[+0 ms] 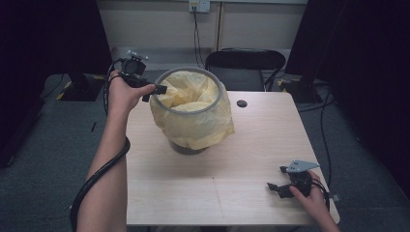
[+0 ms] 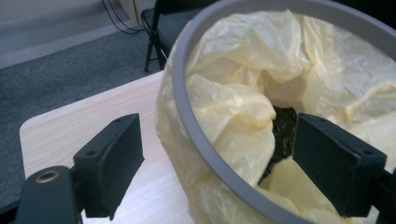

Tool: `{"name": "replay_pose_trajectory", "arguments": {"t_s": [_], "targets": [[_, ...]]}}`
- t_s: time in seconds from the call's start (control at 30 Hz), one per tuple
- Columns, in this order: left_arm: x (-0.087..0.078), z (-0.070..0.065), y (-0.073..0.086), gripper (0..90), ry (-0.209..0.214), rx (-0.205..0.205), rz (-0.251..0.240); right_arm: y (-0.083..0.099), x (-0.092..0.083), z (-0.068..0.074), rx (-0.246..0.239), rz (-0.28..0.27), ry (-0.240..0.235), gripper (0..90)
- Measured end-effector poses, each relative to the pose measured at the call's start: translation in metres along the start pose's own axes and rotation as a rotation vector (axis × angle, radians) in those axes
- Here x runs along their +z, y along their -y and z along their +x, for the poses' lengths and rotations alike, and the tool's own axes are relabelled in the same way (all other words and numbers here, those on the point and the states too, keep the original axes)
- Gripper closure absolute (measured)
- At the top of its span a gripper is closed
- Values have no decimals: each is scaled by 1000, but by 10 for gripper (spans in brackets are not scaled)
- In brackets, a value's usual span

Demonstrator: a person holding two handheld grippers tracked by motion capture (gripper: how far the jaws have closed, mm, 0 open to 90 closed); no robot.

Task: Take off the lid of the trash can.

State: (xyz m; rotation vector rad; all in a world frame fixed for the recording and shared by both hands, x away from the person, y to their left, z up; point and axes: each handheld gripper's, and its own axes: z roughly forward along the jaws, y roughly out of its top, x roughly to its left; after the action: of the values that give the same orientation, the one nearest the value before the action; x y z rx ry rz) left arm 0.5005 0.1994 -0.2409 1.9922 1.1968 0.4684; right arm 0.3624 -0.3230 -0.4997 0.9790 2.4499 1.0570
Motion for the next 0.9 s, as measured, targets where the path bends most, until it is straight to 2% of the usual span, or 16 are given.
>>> {"name": "replay_pose_trajectory", "arguments": {"t_s": [0.13, 0.23, 0.3, 0.33, 0.4, 0.43, 0.47, 0.5, 0.53, 0.6, 0.67, 0.8, 0.9], "targets": [[6, 1, -2, 160, -15, 2, 10, 0, 0, 0, 0, 0, -1, 105], [11, 0, -3, 192, -43, -12, 19, 0, 0, 0, 1, -2, -1, 105], [11, 0, -3, 263, -59, -9, 23, 0, 0, 0, 1, 0, -1, 105], [12, 0, -2, 263, -79, -18, 12, 0, 0, 0, 1, -2, -1, 105], [12, -1, -1, 329, -106, -46, -8, 0, 0, 0, 1, 0, 0, 105], [12, -1, -1, 365, -111, -48, -14, 0, 0, 0, 0, 0, -1, 105], [12, -2, -1, 397, -135, -62, -23, 0, 0, 0, 1, 0, -1, 105], [12, -3, -1, 456, -149, -42, -11, 0, 0, 0, 0, 0, 0, 105], [12, -3, -1, 520, -149, -42, -11, 0, 0, 0, 0, 0, 0, 105], [12, -5, -1, 511, -176, -52, -3, 0, 0, 0, 0, 0, 0, 105], [14, -6, -1, 579, -171, -56, 16, 0, 0, 0, 0, 0, 0, 105], [22, -8, 1, 570, -190, -66, 46, 0, 0, 0, 1, 1, 0, 105], [27, -9, 2, 590, -184, -75, 52, 0, 0, 0, 2, 1, -1, 105]]}}
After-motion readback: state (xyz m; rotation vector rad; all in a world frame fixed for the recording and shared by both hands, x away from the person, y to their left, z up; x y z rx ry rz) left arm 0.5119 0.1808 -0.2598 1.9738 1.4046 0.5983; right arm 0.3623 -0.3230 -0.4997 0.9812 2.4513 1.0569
